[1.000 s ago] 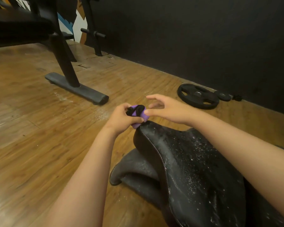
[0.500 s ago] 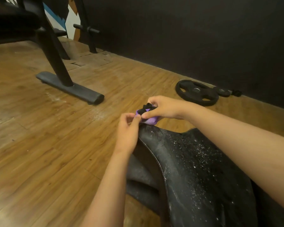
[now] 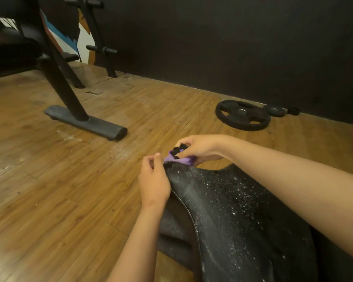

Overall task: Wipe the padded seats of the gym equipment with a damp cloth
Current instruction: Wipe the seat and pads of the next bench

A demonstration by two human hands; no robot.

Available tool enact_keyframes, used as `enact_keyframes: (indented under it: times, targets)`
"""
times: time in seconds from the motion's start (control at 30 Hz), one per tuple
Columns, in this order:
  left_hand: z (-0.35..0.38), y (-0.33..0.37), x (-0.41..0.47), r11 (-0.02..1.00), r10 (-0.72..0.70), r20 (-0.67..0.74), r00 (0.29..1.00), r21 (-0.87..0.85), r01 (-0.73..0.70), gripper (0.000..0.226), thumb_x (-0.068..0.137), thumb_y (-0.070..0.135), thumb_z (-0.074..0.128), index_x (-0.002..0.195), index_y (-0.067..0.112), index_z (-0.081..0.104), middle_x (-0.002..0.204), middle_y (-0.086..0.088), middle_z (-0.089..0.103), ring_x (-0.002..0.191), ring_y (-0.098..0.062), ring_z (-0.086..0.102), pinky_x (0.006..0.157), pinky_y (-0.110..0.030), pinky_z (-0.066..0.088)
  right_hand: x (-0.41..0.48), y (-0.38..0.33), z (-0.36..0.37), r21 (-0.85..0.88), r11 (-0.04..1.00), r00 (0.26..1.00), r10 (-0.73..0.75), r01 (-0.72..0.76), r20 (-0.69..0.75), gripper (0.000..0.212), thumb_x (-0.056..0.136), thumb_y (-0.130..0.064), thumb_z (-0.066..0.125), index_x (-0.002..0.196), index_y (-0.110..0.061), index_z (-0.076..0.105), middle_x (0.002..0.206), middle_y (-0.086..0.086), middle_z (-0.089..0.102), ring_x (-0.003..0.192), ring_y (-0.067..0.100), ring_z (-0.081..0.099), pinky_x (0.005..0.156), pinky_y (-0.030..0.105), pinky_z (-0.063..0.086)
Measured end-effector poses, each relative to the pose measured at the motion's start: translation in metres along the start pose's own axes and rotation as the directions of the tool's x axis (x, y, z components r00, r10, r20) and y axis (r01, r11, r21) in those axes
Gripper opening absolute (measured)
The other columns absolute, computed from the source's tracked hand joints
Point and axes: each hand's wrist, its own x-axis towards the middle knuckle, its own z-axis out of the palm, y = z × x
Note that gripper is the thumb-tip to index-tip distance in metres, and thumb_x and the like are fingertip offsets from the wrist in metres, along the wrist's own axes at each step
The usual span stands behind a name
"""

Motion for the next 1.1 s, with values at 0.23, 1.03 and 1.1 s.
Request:
enact_keyframes:
  times: [0.23, 1.03, 1.1]
  targets:
    - [0.0, 0.001, 0.004, 0.996, -0.037, 0.104, 0.994, 0.088, 0.027, 0.031, 0.1, 0.035, 0.043, 0.095, 0.008, 0.059, 0.076, 0.011, 0.054, 0.074, -0.011, 0.049, 0.062, -0.028, 0.022, -0.012, 0.021, -0.024, -0.067, 0.995, 0.992, 0.082, -0.076, 0.097, 0.023, 0.094, -0.01, 0.057, 0.117, -0.009, 0.058, 0.109, 0.01, 0.063, 0.092, 0.017, 0.063, 0.082, 0.03, 0.055]
    - [-0.002, 0.003, 0.006, 0.998, -0.022, 0.175, 0.984, 0.055, 0.013, 0.031, 0.097, 0.029, 0.049, 0.072, 0.014, 0.057, 0.069, 0.003, 0.057, 0.068, -0.012, 0.049, 0.064, -0.031, 0.029, 0.008, 0.01, -0.013, -0.206, 0.973, 0.977, 0.138, -0.103, 0.161, 0.017, 0.099, -0.009, 0.046, 0.112, -0.012, 0.056, 0.063, -0.007, 0.058, 0.061, 0.007, 0.05, 0.064, 0.021, 0.043]
    - [-0.002, 0.003, 0.005, 0.998, -0.032, 0.177, 0.984, 0.064, 0.021, 0.034, 0.097, 0.03, 0.048, 0.073, 0.009, 0.057, 0.069, 0.0, 0.055, 0.069, -0.016, 0.047, 0.065, -0.033, 0.033, 0.003, 0.012, -0.023, -0.311, 0.944, 0.952, 0.191, -0.111, 0.24, 0.018, 0.098, -0.009, 0.046, 0.106, -0.018, 0.059, 0.067, -0.005, 0.057, 0.063, 0.008, 0.05, 0.066, 0.022, 0.043]
